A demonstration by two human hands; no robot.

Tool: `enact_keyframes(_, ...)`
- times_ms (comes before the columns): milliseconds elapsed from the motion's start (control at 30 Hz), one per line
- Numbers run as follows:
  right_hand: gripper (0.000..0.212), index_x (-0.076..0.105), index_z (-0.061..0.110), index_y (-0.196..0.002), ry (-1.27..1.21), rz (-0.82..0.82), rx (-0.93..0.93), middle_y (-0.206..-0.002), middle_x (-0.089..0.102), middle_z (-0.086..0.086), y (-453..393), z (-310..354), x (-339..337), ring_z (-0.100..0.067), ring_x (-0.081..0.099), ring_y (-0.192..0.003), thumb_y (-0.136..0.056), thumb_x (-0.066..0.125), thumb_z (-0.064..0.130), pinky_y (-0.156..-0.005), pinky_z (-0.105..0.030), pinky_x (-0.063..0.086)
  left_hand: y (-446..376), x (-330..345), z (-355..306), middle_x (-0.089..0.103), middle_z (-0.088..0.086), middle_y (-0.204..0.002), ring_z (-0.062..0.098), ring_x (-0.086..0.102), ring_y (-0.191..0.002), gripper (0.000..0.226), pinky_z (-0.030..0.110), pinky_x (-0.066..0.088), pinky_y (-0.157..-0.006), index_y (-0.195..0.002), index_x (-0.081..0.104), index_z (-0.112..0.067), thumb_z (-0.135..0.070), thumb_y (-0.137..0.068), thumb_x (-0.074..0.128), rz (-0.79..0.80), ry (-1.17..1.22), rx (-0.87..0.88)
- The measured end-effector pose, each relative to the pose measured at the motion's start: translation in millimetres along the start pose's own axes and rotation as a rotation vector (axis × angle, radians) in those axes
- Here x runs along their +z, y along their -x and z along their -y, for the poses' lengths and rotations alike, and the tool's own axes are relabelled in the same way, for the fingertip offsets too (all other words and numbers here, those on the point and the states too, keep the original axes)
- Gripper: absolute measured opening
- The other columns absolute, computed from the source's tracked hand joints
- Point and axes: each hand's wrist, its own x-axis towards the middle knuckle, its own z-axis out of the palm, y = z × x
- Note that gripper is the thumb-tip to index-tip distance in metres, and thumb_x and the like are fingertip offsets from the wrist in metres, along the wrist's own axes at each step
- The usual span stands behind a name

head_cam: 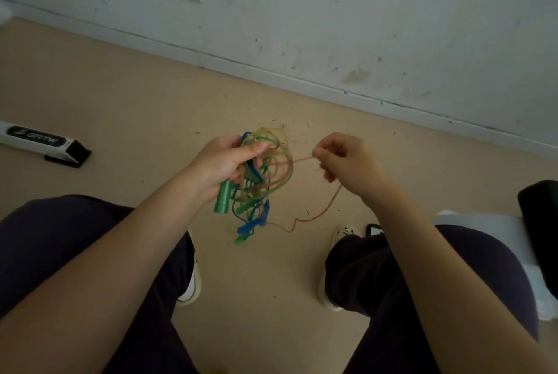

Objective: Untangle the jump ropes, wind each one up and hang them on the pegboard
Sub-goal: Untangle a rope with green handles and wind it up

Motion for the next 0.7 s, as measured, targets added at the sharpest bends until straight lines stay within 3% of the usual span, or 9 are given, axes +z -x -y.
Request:
enact_keyframes(67, 0.005, 0.062, 0.004, -0.098, -0.046, 0.097, 0.009, -0.085, 0.068, -0.013, 3.5, 2.2, 8.3, -0.013, 0.063, -0.061, -0.094, 0.059, 0.006, -0.061, -0.027, 0.056, 0.7, 3.5, 0.5, 0.061, -0.005, -0.062, 0.001, 0.046, -0.040, 0.016, 0.015, 0.032, -0.040, -0.080, 0.061, -0.014, -0.020, -0.094, 0.065, 0.027, 0.025, -0.002)
enact_keyframes(167, 0.011, 0.061, 0.006, -0.099, -0.120, 0.199, 0.018, -0.086, 0.071, -0.016, 6.2, 3.9, 21.0, -0.018, 0.066, -0.066, -0.091, 0.066, 0.010, -0.065, -0.031, 0.057, -0.1, 6.1, 4.0, 0.055, -0.003, -0.060, 0.004, 0.036, -0.036, 0.013, 0.014, 0.027, -0.035, -0.086, 0.059, -0.011, -0.018, -0.096, 0.063, 0.058, 0.054, -0.016)
enact_keyframes(300, 0.022, 0.064, 0.016, -0.090, -0.007, 0.236, -0.009, -0.067, 0.063, -0.009, 7.7, 5.2, 29.8, -0.009, 0.053, -0.058, -0.081, 0.079, 0.030, -0.057, -0.026, 0.042, -4.6, 4.9, 7.4, 0.049, -0.006, -0.055, 0.007, 0.029, -0.039, 0.021, 0.017, 0.027, -0.037, -0.082, 0.056, -0.014, -0.029, -0.095, 0.064, 0.002, 0.010, -0.023)
enact_keyframes(400, 0.023, 0.068, 0.019, -0.083, 0.117, 0.228, -0.056, -0.047, 0.044, 0.011, 6.3, 5.7, 24.4, -0.003, 0.036, -0.043, -0.076, 0.082, 0.036, -0.049, -0.020, 0.030, -8.5, 1.0, 9.6, 0.046, -0.007, -0.053, 0.008, 0.033, -0.041, 0.027, 0.019, 0.029, -0.041, -0.076, 0.055, -0.016, -0.033, -0.092, 0.069, -0.095, -0.024, -0.037)
enact_keyframes(500, 0.019, 0.070, 0.025, -0.076, 0.224, 0.228, -0.047, -0.038, 0.042, 0.018, 5.7, 9.1, 16.7, 0.000, 0.041, -0.040, -0.075, 0.082, 0.040, -0.046, -0.016, 0.027, -10.8, -2.9, 10.9, 0.047, -0.008, -0.053, 0.007, 0.038, -0.044, 0.028, 0.021, 0.031, -0.043, -0.075, 0.058, -0.018, -0.035, -0.082, 0.079, -0.124, -0.081, -0.033)
enact_keyframes(567, 0.016, 0.070, 0.026, -0.074, 0.234, 0.199, -0.041, -0.039, 0.043, 0.017, 4.5, 9.0, 13.1, 0.000, 0.042, -0.042, -0.076, 0.081, 0.038, -0.047, -0.017, 0.027, -10.5, -5.2, 7.4, 0.049, -0.009, -0.056, 0.007, 0.041, -0.048, 0.030, 0.021, 0.031, -0.045, -0.081, 0.063, -0.018, -0.036, -0.072, 0.086, -0.059, -0.139, -0.046)
enact_keyframes(700, 0.012, 0.068, 0.020, -0.081, 0.416, 0.112, -0.080, -0.062, 0.047, 0.009, 0.5, 0.6, 8.5, -0.005, 0.041, -0.057, -0.085, 0.074, 0.030, -0.054, -0.024, 0.031, -6.2, -8.0, 3.0, 0.056, -0.015, -0.057, 0.004, 0.042, -0.047, 0.067, 0.024, 0.027, -0.046, -0.094, 0.073, -0.016, -0.050, -0.040, 0.092, 0.169, -0.297, -0.118)
